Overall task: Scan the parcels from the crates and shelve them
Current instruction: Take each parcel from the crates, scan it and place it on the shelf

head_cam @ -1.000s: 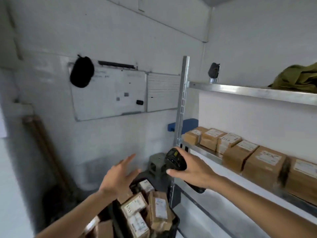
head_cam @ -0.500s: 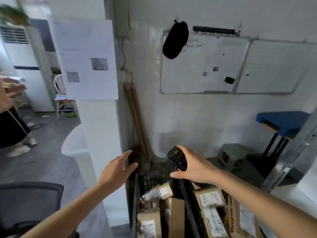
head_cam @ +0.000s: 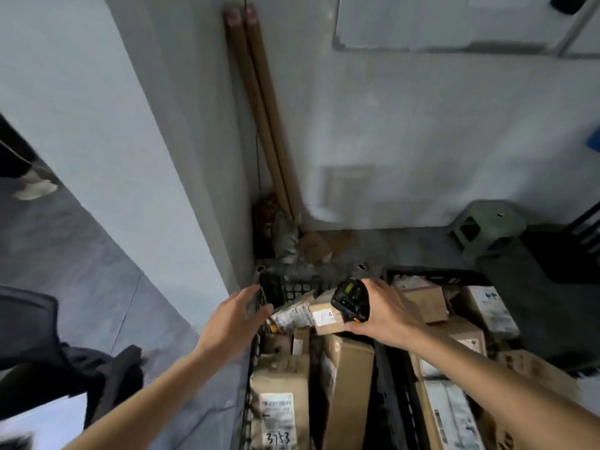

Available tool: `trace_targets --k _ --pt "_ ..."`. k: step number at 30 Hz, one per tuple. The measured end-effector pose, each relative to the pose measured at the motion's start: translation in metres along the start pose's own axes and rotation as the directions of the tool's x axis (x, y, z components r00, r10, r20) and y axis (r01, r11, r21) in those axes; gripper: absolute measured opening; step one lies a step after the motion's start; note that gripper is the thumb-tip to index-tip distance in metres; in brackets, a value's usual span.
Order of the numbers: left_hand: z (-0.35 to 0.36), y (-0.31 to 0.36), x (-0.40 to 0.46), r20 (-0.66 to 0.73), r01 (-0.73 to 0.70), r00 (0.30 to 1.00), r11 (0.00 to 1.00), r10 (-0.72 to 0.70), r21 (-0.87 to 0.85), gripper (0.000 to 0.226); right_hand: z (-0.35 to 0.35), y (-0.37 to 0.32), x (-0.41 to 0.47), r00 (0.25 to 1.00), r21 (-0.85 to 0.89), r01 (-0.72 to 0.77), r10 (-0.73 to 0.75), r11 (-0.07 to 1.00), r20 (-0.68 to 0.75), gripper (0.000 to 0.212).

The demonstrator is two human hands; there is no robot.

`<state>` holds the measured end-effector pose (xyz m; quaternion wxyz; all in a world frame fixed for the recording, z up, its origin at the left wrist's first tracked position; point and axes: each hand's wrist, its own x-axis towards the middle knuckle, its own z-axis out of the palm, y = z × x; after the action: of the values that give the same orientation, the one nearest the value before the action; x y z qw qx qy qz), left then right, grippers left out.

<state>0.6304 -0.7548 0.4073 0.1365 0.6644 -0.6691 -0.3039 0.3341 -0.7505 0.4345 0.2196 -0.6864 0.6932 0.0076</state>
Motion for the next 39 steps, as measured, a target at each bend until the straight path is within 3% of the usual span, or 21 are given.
trace_targets --k 4,10,27,32,39 --pt "0.055 -0.013 0.040 0.065 -0.005 0.998 1.000 0.004 0.018 0.059 0.037 0.023 0.027 0.994 -0.027 -0.104 0.105 0.994 0.038 0.074" --pt "0.120 -0.024 0.086 0.136 0.037 0.990 0.996 -0.025 -0.085 0.051 0.079 0.044 0.061 0.973 0.006 -0.200 0.197 0.980 0.122 0.074" --pt "0.203 -0.031 0.152 0.467 0.187 0.881 0.965 -0.081 -0.185 0.041 0.109 0.065 0.116 0.930 0.160 -0.221 0.159 0.962 0.332 0.071" --pt "0.210 -0.027 0.154 0.460 0.316 0.874 0.902 -0.156 -0.295 0.036 0.108 0.067 0.123 0.920 0.221 -0.230 0.138 0.948 0.367 0.078" --pt "0.197 -0.020 0.140 0.390 0.370 0.898 0.833 -0.205 -0.412 0.033 0.106 0.070 0.101 0.942 0.442 -0.257 0.120 0.860 0.315 0.070"
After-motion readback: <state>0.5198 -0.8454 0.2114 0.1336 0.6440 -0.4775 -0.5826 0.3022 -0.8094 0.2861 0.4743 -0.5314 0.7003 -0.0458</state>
